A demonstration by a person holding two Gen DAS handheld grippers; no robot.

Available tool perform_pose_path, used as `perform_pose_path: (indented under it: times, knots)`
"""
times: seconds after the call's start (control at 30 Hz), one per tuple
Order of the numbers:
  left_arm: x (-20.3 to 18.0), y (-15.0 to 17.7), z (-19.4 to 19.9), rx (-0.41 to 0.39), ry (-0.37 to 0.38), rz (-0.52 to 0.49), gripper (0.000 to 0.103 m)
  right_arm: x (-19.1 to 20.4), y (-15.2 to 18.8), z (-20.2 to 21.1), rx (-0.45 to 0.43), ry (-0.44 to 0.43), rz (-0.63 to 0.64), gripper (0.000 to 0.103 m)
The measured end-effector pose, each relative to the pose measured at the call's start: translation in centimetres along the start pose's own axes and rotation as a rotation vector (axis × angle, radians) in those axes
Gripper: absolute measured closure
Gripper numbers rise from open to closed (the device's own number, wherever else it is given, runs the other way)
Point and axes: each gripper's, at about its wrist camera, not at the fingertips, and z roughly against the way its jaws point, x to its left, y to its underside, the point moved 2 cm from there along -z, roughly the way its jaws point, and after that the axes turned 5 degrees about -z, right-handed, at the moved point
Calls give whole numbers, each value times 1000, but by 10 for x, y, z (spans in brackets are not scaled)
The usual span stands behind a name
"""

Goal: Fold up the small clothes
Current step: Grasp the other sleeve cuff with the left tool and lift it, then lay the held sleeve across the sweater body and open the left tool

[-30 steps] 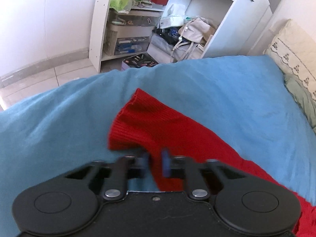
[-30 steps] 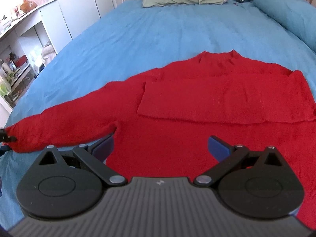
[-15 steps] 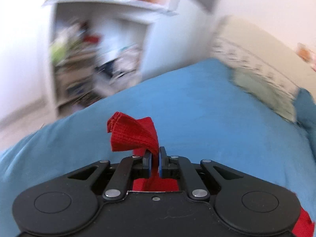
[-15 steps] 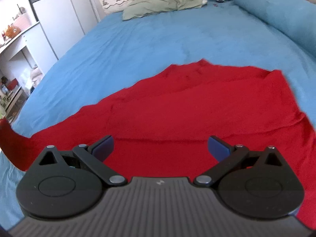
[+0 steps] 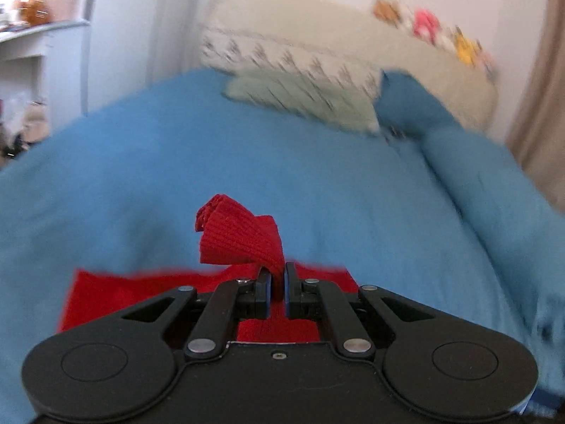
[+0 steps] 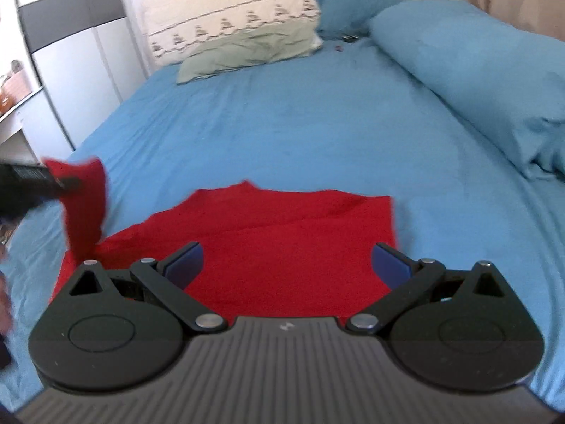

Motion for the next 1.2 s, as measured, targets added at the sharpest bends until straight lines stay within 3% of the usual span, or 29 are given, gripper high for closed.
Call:
perform_pose_path:
  times: [0.27,0.53,0.57,0.7,0.8,0.93,1.0,1.2]
  knots:
    - [-60,77,-80,182,-29,-132,97,-68,8,-13,33,6,-28,0]
    - [-66,96,-95,215,-38,-171,96,-90,16,-30,56,3,-50,0]
    - [-65,94,-94,219,-33,-170,92,-90,16,-30,58,2,-46,0]
    - [-64,84,-75,216,-9,-178,49,-81,8,-25,56,-2,-15,0]
    - [-57,74,-57,206,-23,-194,30,-68,-2,-22,50,-18,18,0]
    - [-24,62,-23,199,-59,-173,21,-39,-12,-20,46,-50,62,0]
    - [-2,59,-5,188,-82,-165,9,-18,-14,-23,65,-76,100,0]
    - [61,60,21,180,-124,-173,9,63,8,-66,162,-132,238,0]
